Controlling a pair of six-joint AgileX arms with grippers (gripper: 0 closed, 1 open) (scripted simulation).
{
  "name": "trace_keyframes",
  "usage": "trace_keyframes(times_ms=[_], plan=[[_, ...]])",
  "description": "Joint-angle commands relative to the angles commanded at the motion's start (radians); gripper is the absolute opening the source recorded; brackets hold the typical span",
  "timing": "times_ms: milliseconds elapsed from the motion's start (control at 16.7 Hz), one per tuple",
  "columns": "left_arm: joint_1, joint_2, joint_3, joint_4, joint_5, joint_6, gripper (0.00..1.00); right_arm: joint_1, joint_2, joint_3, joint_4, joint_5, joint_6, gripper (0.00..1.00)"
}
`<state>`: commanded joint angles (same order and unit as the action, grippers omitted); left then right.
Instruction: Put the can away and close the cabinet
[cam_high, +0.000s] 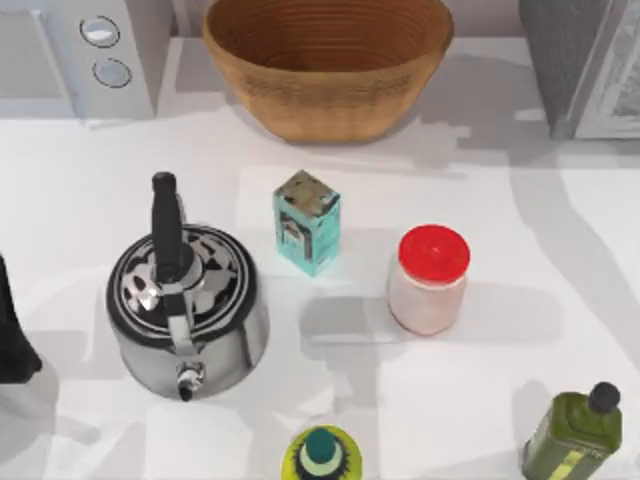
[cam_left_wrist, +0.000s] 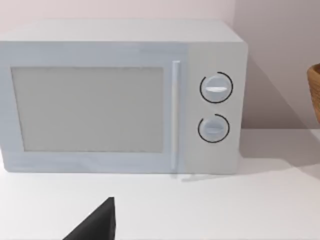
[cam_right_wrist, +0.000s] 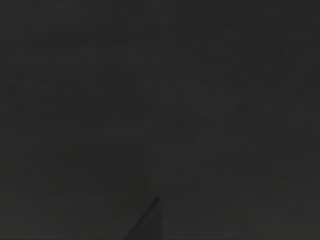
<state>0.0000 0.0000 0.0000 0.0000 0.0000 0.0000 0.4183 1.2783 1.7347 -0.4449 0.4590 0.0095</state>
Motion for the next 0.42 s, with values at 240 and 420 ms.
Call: trace_keyframes(times_ms=[240, 420], plan=[[0.000, 0.000, 0.000, 0.000, 0.000, 0.000, 1.00, -0.054, 0.108, 0.072, 0.029, -0.053, 0.001, 1.00], [0.000, 0.000, 0.000, 0.000, 0.000, 0.000, 1.00, -0.081, 0.147, 0.103, 0.043, -0.078, 0.001, 1.00]])
